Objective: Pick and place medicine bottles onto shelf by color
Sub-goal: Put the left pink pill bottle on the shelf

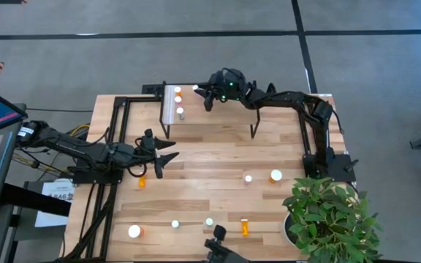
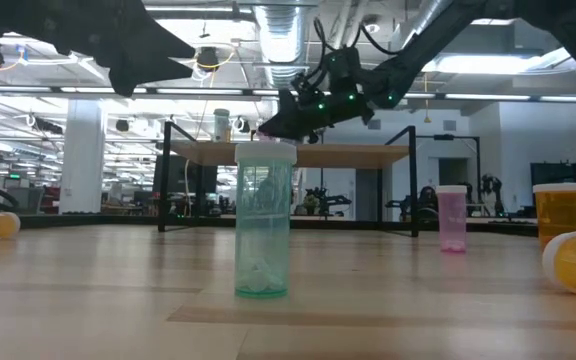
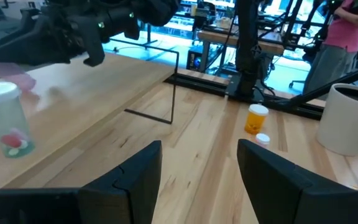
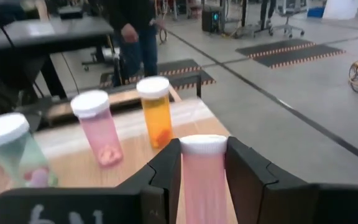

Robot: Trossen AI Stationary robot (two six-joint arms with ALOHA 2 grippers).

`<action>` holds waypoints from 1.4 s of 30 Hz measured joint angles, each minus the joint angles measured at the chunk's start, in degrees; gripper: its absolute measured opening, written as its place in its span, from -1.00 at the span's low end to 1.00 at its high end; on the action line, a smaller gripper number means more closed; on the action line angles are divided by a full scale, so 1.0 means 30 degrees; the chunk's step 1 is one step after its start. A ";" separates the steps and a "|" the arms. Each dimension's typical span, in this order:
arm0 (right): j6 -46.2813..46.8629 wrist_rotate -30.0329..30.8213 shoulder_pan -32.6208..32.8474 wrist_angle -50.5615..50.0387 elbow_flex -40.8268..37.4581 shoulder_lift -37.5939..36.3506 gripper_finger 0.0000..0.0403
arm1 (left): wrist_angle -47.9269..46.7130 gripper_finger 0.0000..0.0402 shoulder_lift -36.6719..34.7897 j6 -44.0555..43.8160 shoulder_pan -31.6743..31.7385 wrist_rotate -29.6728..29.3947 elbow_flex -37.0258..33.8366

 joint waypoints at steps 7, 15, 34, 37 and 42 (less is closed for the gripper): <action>-0.0241 0.0015 0.0044 -0.1176 0.0003 0.0002 -0.39 | 0.0005 -0.02 0.0000 -0.0022 0.0000 0.0022 0.0003; 0.0171 -0.0493 0.0215 -0.1262 -0.0018 -0.0371 -0.39 | 0.0069 -0.02 0.0007 -0.0022 0.0000 -0.0209 0.0007; 0.1216 -0.6018 0.6427 -0.0235 -0.0011 -0.5164 -0.39 | 1.1589 -0.02 0.5794 0.0111 0.0787 -0.0186 0.0015; 0.0705 -0.5908 0.7678 -0.0220 -0.0011 -0.5218 -0.39 | 1.3721 0.00 0.6508 0.0881 0.0518 0.0082 0.0015; 0.0407 -0.4368 0.8753 -0.0227 -0.0011 -0.5192 -0.39 | 1.4854 0.16 0.6660 0.1949 0.0066 0.0438 0.0022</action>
